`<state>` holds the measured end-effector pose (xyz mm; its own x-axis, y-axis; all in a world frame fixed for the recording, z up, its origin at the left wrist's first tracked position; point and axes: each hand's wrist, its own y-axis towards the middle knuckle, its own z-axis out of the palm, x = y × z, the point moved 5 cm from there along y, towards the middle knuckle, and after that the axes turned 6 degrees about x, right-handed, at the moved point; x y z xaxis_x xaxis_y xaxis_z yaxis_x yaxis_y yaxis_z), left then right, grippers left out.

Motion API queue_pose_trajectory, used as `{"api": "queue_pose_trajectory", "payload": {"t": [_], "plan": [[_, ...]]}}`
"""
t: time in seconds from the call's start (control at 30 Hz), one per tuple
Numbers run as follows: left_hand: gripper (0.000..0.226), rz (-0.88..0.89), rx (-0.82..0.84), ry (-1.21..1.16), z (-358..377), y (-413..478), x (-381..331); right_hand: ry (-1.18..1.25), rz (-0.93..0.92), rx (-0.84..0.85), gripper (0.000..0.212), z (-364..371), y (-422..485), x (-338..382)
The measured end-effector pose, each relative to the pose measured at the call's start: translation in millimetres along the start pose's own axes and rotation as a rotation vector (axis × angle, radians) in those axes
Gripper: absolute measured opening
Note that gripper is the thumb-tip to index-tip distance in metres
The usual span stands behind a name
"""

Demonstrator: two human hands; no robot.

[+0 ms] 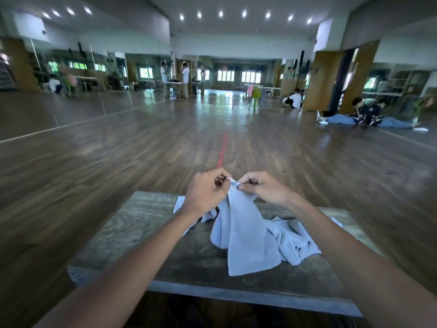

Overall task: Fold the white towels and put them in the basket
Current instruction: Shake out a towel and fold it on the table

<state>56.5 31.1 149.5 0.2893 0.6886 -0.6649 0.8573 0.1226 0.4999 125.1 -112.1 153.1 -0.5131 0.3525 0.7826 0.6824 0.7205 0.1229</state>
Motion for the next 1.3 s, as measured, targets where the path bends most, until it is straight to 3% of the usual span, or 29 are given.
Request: {"api": "queue_pose_trajectory", "payload": {"t": [0.17,0.3,0.43,0.5,0.67,0.77,0.9,0.97,1.17,1.3], "plan": [[0.014,0.098,-0.005,0.076,-28.1,12.0,-44.1,-0.135,-0.054,-0.063,0.006,-26.3,-6.3,37.0],[0.011,0.109,-0.057,0.060,-51.6,17.0,-65.0,-0.340,0.005,-0.081,0.010,-43.1,-9.0,41.4],[0.006,0.059,0.012,0.084,-62.3,20.5,-68.6,0.003,-0.093,-0.135,0.005,-58.3,-23.0,66.6],[0.006,0.086,0.078,0.077,-59.5,19.2,-71.1,0.060,-0.122,-0.177,0.004,-65.0,-27.1,78.6],[0.010,0.152,0.177,0.070,-45.4,15.9,-81.2,0.068,-0.153,-0.191,0.005,-72.5,-31.8,92.3],[0.016,0.166,0.136,0.074,-46.1,15.3,-85.8,0.039,-0.120,-0.177,0.007,-72.5,-36.1,84.2],[0.016,0.133,0.098,0.046,-48.4,15.5,-89.2,0.036,-0.010,-0.056,0.027,-60.2,-45.2,51.8],[0.016,0.104,0.126,0.024,-45.9,17.4,-86.6,0.135,-0.015,-0.094,0.029,-60.9,-51.3,50.4],[0.015,0.137,0.212,-0.074,-38.9,18.9,-91.6,0.168,-0.110,-0.193,0.010,-69.5,-54.7,71.3],[0.020,0.171,0.165,-0.104,-42.8,20.9,-100.0,0.186,-0.091,-0.169,0.022,-60.5,-57.3,62.3]]}}
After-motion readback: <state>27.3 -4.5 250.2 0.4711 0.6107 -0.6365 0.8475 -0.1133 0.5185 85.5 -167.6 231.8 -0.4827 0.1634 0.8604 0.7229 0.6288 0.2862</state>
